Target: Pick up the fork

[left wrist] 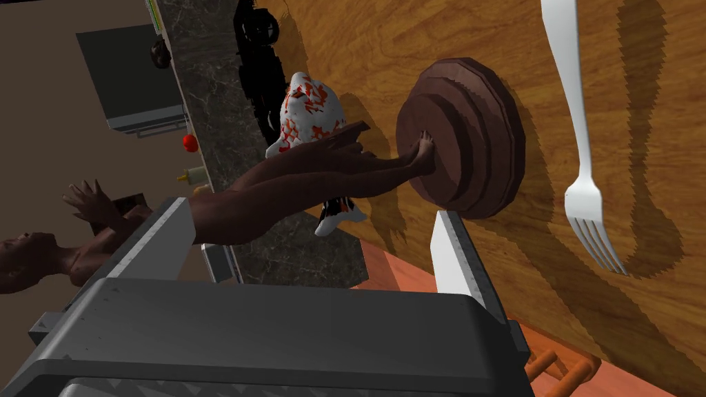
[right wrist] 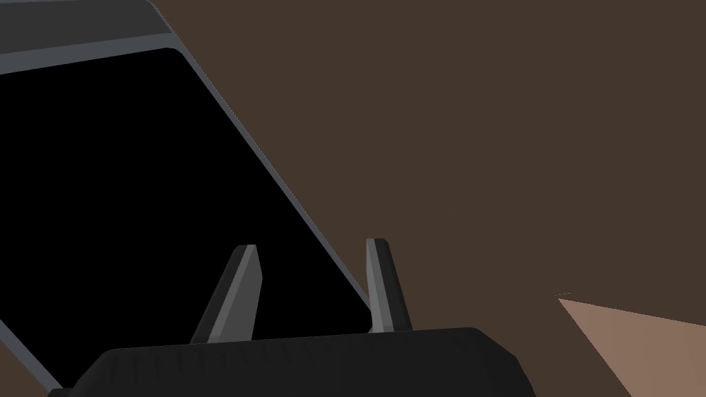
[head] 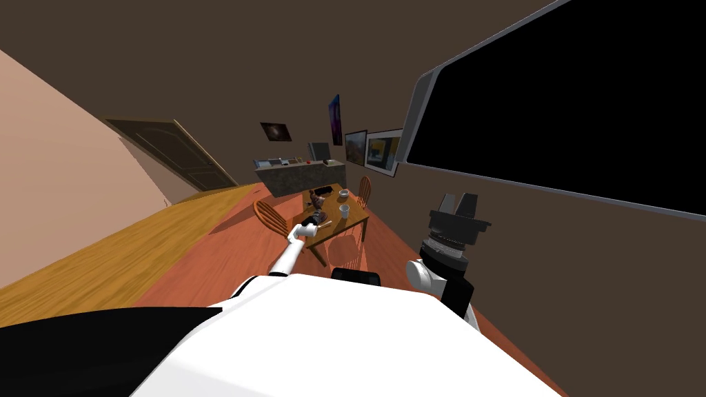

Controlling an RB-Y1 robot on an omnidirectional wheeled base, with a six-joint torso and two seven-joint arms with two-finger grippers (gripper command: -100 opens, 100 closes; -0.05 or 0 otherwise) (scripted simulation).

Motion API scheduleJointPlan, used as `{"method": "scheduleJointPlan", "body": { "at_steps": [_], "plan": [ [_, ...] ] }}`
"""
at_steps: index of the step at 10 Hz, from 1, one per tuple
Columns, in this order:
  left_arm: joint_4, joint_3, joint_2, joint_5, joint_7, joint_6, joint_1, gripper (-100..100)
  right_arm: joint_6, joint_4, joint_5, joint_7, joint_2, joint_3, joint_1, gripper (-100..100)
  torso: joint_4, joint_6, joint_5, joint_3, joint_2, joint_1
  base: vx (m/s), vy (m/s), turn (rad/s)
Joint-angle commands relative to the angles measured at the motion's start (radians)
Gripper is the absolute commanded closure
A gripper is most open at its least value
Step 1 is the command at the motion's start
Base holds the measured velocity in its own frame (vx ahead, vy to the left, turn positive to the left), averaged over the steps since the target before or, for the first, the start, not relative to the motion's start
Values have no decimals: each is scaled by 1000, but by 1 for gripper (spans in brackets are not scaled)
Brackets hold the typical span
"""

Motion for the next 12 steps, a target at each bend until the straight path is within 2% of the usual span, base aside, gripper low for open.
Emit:
{"method": "scheduleJointPlan", "body": {
  "at_steps": [1,2,3,4,5,6,7,9,10,11,12],
  "plan": [
    [50,6,-3,-5,-2,17,-19,-100,0,0,0,0,0,0,0,0,0,0,0,0,0,0,18,0,-23],
    [59,6,-3,-5,-2,17,-19,-100,0,0,0,0,0,0,0,0,0,0,0,0,0,0,8,-1,-1],
    [96,17,-1,-5,-5,57,-55,-100,0,0,0,0,0,0,0,0,0,0,0,0,0,0,20,3,-14],
    [125,17,-1,-5,-5,57,-55,-100,0,0,0,0,0,0,0,0,0,0,0,0,0,0,22,4,-13],
    [156,28,0,-5,-9,94,-91,-100,0,0,0,0,0,0,0,0,0,0,0,0,0,0,32,2,-8],
    [188,28,0,-5,-9,94,-91,-100,0,0,0,0,0,0,0,0,0,0,0,-1,-1,0,29,4,-6],
    [224,39,-1,-5,-13,130,-125,-100,0,0,0,0,0,0,0,0,0,0,0,-1,-1,0,36,15,-1],
    [255,39,-1,-5,-13,130,-125,-100,0,0,0,0,0,0,0,0,0,0,0,-1,-1,1,24,10,0],
    [295,50,-1,-6,-18,163,-158,-100,0,0,0,0,0,0,0,0,0,0,0,0,0,1,27,9,6],
    [319,50,-1,-6,-18,163,-158,-100,0,0,0,0,0,0,0,0,0,0,0,0,-1,1,32,11,-1],
    [354,60,-3,-6,-22,194,-191,-100,0,0,0,0,0,0,0,0,0,0,0,-1,-1,1,48,15,12]
  ]
}}
